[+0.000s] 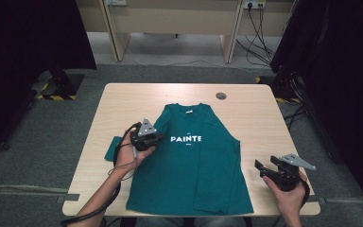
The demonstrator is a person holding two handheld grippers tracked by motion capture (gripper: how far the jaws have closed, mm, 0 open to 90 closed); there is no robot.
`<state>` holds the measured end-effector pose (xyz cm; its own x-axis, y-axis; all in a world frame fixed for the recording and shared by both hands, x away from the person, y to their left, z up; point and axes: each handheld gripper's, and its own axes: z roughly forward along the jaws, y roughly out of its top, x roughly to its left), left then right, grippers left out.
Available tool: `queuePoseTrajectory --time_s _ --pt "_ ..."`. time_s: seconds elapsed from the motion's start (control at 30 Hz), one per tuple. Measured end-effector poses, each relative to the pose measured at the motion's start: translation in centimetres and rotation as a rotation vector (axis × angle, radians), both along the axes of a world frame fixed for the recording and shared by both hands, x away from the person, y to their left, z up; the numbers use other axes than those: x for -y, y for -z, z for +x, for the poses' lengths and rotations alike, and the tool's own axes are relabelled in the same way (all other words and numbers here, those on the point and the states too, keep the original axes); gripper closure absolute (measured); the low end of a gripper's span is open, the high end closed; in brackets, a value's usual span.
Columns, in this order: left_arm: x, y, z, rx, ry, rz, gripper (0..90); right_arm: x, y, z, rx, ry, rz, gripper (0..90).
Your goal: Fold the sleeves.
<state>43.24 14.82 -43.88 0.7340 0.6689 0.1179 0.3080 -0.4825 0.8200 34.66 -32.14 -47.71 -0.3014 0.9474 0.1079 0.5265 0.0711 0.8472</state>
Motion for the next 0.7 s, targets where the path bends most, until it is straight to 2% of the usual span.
queuePoseTrajectory --time_s 0.2,0.7 --pt "0.5 0.3 -0.2 -0.006 0.013 0.008 86.3 0.0 0.0 0.0 0.0 -0.001 0.001 28.7" --pt "1.7 0.6 -0.3 -0.032 0.053 0.067 86.2 0.0 0.0 0.0 0.0 -0.001 0.007 28.6"
